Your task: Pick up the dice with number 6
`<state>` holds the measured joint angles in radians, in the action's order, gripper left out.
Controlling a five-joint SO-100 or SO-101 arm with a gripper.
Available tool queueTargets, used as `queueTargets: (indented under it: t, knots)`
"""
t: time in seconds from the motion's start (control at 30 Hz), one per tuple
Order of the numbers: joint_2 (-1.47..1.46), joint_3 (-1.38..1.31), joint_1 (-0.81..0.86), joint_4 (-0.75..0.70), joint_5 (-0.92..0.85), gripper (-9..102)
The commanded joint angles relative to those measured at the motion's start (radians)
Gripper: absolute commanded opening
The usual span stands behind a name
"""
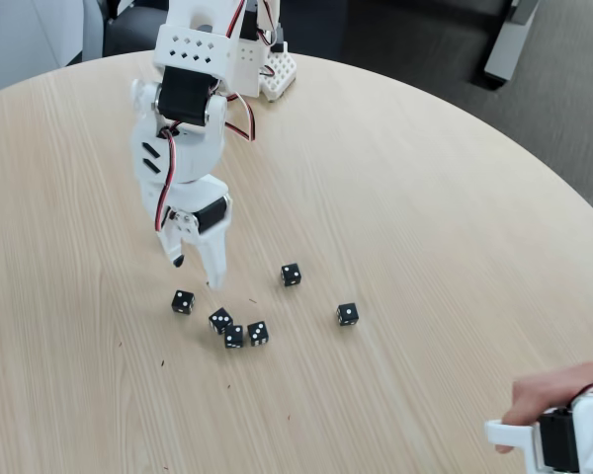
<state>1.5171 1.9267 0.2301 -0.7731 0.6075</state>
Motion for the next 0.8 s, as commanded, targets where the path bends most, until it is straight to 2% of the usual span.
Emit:
queueTargets:
  t: [0.0,0.2,0.57,0.77]
  knots:
    - [0.026,-0.032,0.011,-0.029,0.025,24]
    - [0.083,-0.091,-0.006,-0.140,0.048,26]
    - [0.063,-0.393,-0.009,-0.316,0.117,27]
    - [-0.048,-0.517,-0.008,-0.448,0.156,27]
